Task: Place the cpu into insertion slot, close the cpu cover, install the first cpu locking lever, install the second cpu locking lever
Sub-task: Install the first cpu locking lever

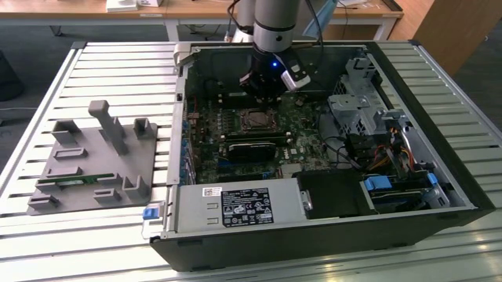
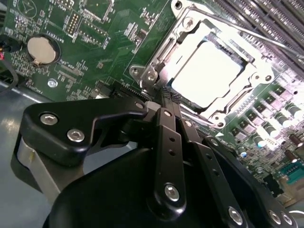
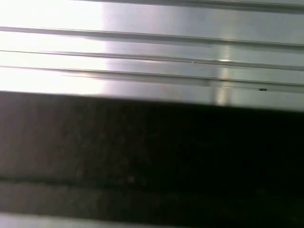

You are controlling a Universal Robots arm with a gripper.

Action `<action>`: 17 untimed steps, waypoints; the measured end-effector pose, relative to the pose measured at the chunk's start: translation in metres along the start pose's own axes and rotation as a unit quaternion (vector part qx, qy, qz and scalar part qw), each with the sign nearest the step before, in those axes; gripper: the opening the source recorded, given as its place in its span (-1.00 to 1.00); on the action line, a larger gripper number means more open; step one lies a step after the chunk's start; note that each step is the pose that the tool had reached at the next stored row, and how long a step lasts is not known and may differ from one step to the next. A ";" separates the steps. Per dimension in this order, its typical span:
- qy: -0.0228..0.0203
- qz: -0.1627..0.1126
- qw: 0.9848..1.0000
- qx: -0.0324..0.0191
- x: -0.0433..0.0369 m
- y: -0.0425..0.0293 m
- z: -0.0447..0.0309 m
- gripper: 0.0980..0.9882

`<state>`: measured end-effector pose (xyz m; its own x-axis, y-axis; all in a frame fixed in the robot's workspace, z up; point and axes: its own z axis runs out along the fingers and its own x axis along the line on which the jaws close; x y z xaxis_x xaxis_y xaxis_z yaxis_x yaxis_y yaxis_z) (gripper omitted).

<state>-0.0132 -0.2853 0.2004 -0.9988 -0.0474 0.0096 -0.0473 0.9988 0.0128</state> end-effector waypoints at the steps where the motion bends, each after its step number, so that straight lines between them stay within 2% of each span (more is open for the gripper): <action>1: 0.000 0.000 1.000 0.003 0.0000 0.0003 0.0003 -0.98; 4: 0.001 0.000 1.000 0.010 -0.0003 0.0012 0.0018 -0.98; 8: 0.001 0.000 1.000 0.010 -0.0006 0.0021 0.0027 -0.98; 10: 0.000 0.000 1.000 0.006 -0.0006 0.0022 0.0029 -0.98; 14: -0.001 0.000 1.000 -0.008 -0.0007 0.0023 0.0031 -0.98; 17: -0.001 0.000 1.000 -0.015 -0.0007 0.0022 0.0030 -0.98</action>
<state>-0.0127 -0.2829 0.1975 -0.9988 -0.0477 0.0080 -0.0474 0.9979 0.0433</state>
